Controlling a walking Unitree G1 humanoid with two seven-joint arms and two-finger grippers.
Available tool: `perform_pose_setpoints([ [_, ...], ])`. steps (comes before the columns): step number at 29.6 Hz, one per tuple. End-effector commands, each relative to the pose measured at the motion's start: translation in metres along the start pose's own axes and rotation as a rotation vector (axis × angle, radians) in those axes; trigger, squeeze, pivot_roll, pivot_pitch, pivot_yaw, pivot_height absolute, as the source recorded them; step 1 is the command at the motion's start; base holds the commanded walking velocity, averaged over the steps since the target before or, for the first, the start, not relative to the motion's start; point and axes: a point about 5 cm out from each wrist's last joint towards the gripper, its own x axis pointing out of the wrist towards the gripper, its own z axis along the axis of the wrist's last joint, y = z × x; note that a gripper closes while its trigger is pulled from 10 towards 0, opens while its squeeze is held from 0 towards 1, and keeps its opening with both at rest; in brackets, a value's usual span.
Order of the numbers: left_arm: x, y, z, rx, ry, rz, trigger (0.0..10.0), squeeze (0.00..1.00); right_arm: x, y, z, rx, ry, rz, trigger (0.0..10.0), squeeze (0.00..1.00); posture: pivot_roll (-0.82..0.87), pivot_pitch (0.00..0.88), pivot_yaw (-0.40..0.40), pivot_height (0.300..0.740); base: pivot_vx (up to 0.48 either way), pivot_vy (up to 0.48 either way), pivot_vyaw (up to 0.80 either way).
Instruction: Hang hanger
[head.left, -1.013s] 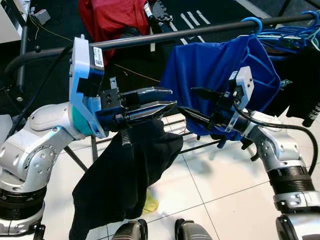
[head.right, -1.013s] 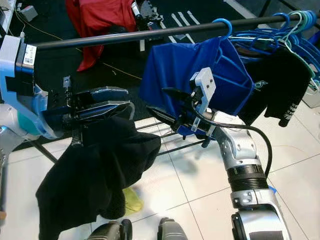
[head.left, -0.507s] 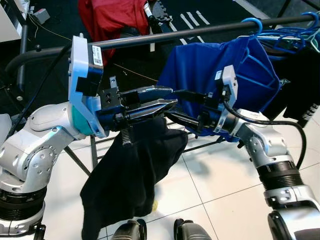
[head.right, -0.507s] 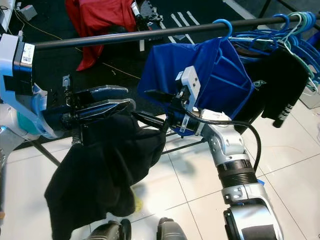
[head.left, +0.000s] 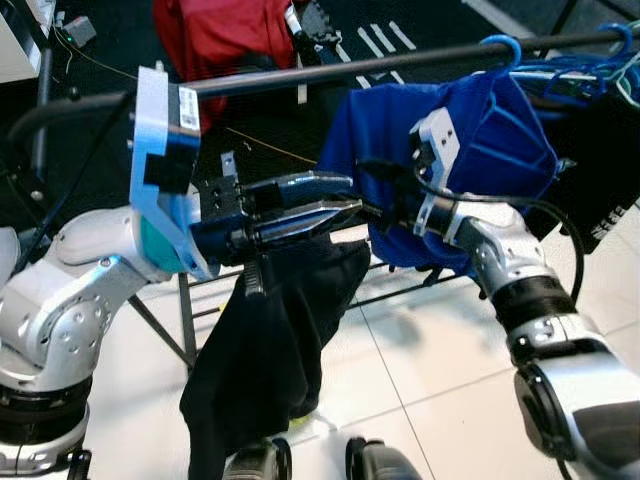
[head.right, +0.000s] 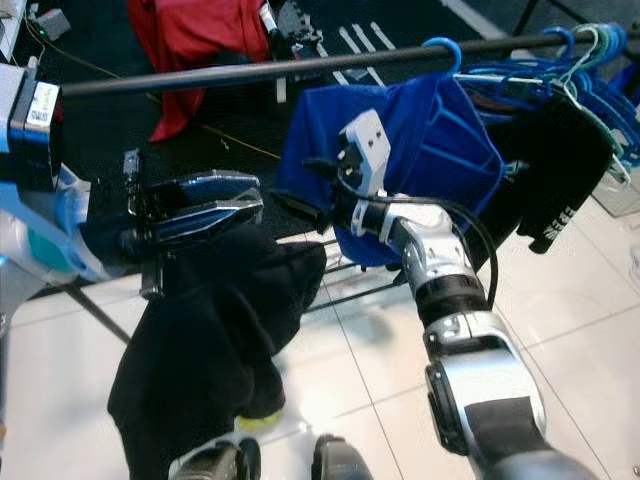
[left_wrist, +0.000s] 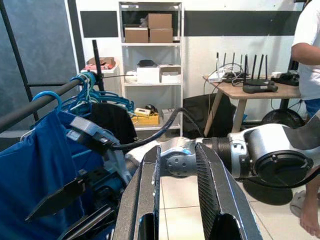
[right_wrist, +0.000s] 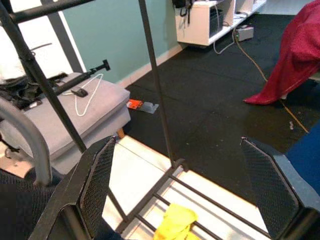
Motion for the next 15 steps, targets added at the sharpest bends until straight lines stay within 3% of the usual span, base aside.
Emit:
perform_pose_setpoints([
  [1,0.0,-0.004,0.007,0.026,-0.015,-0.02,10.0,0.0,0.009,0.005,0.004,-0.009,0.018,0.062,10.0,0.0,-0.01,0.067,0.018,0.74,0.0,0.0,0.0],
  [5,0.001,-0.005,0.008,0.032,-0.016,-0.011,10.0,0.0,0.022,0.013,0.008,-0.024,0.023,0.146,10.0,0.0,0.0,0.064,0.005,0.74,0.0,0.0,0.0],
  [8,0.0,-0.004,0.008,0.039,-0.015,0.009,10.0,0.0,0.023,0.013,0.012,-0.049,-0.015,0.146,10.0,0.0,0.0,0.066,0.001,0.74,0.0,0.0,0.0],
  [15,0.003,0.0,0.005,0.039,-0.022,0.029,10.0,0.0,0.004,0.02,0.013,-0.088,-0.109,0.157,10.0,0.0,-0.03,0.068,0.023,0.74,0.0,0.0,0.0],
])
